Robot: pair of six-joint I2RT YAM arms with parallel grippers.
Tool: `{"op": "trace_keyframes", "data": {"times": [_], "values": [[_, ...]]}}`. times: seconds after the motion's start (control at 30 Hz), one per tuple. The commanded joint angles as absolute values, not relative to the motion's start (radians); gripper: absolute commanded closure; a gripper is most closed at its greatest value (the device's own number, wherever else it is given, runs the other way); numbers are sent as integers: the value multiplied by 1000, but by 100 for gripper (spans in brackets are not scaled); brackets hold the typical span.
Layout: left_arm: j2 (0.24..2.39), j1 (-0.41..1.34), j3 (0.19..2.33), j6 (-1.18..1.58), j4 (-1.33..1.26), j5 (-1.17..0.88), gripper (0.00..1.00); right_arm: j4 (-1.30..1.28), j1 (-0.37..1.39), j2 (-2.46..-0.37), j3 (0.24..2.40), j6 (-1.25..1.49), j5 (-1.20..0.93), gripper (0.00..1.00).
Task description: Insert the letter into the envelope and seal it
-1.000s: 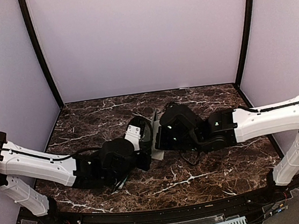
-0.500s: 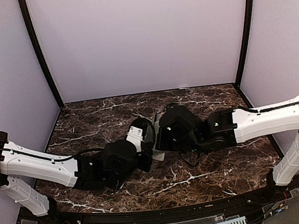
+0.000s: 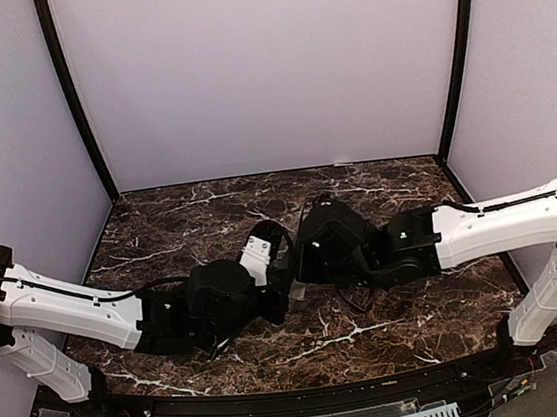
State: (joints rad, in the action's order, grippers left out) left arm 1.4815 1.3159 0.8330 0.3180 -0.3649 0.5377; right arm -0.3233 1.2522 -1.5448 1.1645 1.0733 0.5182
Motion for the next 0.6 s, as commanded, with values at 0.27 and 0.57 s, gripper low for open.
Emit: {"op": "trace_keyframes", "data": {"times": [0.27, 0.57], "values": [[1435, 1305, 819, 350, -388, 534, 100, -174, 1258, -1440, 1105, 974, 434, 67], [1436, 1302, 820, 357, -388, 526, 100, -169, 1257, -1452, 1100, 969, 434, 75]]}}
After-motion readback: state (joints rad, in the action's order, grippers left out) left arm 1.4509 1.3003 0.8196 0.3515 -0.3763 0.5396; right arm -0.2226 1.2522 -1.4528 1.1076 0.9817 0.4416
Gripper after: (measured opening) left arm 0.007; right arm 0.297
